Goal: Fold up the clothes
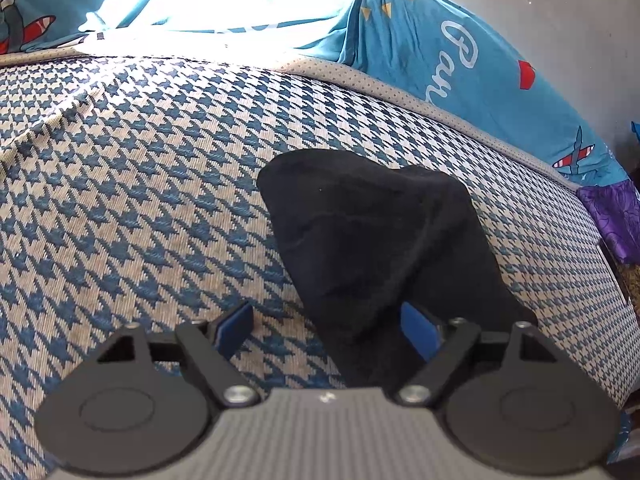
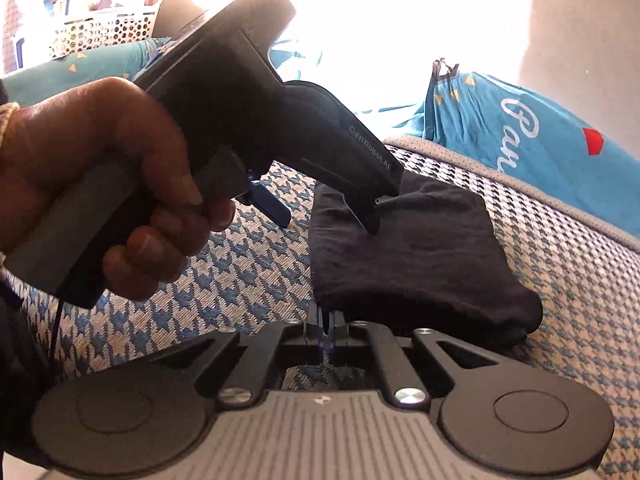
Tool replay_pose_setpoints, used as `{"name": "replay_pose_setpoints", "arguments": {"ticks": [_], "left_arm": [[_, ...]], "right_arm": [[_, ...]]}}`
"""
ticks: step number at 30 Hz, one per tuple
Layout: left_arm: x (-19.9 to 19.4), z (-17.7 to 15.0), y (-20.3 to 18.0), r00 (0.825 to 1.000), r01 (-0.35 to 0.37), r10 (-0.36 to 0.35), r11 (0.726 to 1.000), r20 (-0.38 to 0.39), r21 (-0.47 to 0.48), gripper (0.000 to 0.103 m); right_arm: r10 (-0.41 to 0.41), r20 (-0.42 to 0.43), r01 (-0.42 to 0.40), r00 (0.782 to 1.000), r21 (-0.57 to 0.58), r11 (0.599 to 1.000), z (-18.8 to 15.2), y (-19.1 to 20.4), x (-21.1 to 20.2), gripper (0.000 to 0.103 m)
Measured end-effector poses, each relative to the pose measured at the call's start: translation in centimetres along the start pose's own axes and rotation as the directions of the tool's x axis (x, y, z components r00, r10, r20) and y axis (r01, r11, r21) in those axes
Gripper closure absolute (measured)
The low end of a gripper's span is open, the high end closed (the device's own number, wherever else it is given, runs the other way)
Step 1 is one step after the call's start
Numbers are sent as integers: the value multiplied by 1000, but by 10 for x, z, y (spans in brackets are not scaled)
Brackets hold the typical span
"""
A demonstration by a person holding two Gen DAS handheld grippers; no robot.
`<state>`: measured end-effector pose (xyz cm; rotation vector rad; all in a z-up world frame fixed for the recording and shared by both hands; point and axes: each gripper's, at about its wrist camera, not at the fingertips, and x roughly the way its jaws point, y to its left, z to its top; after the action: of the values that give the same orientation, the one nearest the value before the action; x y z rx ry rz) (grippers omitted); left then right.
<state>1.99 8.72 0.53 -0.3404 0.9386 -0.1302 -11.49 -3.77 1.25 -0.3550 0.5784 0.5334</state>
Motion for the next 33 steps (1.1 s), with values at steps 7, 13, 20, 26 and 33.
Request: {"name": "replay_pose_setpoints", "arguments": {"ticks": [7, 13, 20, 26, 33], "left_arm": [[1, 1, -1, 996, -90, 89, 995, 21, 35, 23], [-7, 6, 4, 991, -111, 112, 994, 76, -7, 19], [-16, 12, 0, 991, -15, 16, 1000, 136, -15, 19], [-2, 8, -17, 993, -37, 30, 998, 112, 56, 19], [18, 10, -17, 994, -74, 68, 994, 87, 76, 17]], "right_arm": [[13, -83, -21, 997, -103, 994, -8, 7, 2, 100], [131, -124, -141, 984, -73, 987, -11, 0, -18, 101], [96, -5, -96, 995, 28, 995, 9, -28, -26, 101], [81, -28, -78, 996, 95, 992, 26, -61, -7, 100], [93, -152, -86, 984, 50, 995, 24, -88, 28, 99]]}}
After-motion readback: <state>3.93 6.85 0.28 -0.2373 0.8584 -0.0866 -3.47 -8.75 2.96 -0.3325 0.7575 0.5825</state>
